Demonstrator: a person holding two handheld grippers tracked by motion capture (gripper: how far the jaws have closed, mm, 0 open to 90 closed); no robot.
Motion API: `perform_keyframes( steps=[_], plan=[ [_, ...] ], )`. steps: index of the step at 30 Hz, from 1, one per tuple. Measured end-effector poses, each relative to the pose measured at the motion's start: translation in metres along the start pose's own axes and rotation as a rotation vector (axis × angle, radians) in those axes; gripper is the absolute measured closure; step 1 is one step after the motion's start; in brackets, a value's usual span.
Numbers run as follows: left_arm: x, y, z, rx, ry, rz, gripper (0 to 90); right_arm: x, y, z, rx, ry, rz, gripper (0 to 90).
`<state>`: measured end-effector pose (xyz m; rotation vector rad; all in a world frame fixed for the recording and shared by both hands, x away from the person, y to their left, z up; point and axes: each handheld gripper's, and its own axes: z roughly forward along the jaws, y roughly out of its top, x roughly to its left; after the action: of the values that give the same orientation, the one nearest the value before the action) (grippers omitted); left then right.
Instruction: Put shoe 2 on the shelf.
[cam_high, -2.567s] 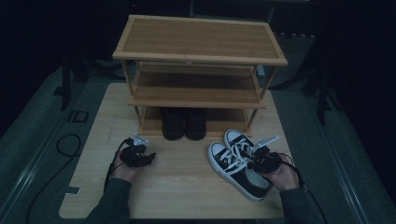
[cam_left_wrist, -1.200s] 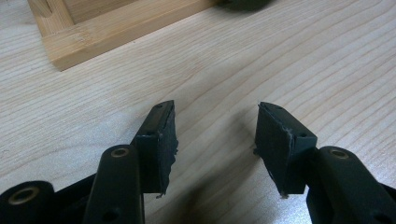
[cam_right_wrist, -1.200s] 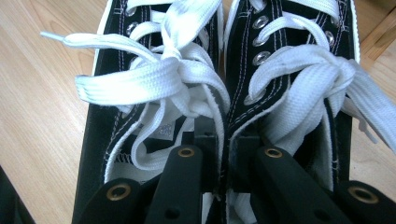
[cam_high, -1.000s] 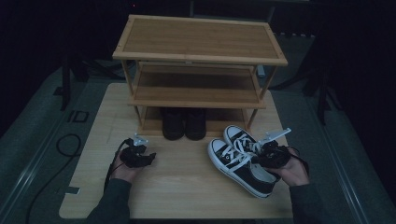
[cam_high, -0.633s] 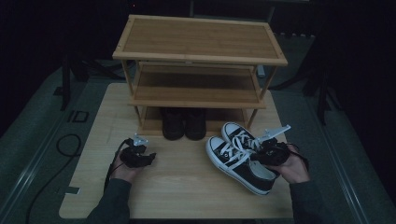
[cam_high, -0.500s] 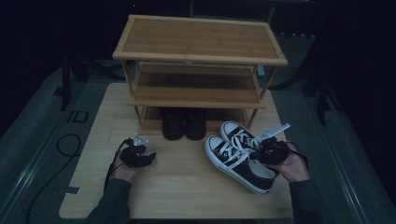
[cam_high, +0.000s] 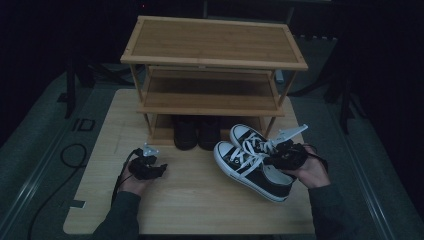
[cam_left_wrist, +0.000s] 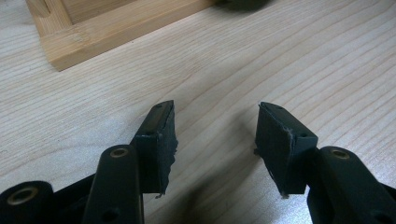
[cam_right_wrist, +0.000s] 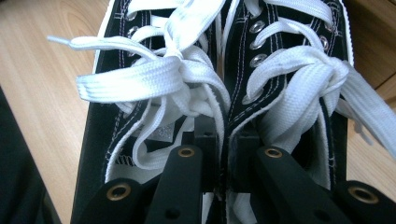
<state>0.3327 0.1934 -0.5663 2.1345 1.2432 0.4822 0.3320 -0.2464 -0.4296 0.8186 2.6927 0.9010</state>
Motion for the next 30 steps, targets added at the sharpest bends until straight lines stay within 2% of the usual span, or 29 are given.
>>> perform_keyframes(
  steps=[7, 16, 25, 30],
  plan=[
    [0.0, 0.0, 0.0, -0.001, 0.001, 0.002, 47.3, 0.003, 0.014, -0.004, 0.012, 0.009, -0.03, 84.9],
    [-0.001, 0.0, 0.0, -0.002, 0.0, 0.002, 47.3, 0.006, 0.026, -0.007, 0.0, 0.047, -0.056, 84.8],
    [-0.001, 0.0, 0.0, -0.004, 0.001, 0.001, 47.1, 0.009, 0.035, -0.018, -0.016, 0.062, -0.082, 84.9],
    [-0.001, 0.0, 0.0, -0.005, 0.0, 0.0, 47.0, 0.011, 0.041, -0.024, -0.026, 0.076, -0.112, 84.9]
  ],
)
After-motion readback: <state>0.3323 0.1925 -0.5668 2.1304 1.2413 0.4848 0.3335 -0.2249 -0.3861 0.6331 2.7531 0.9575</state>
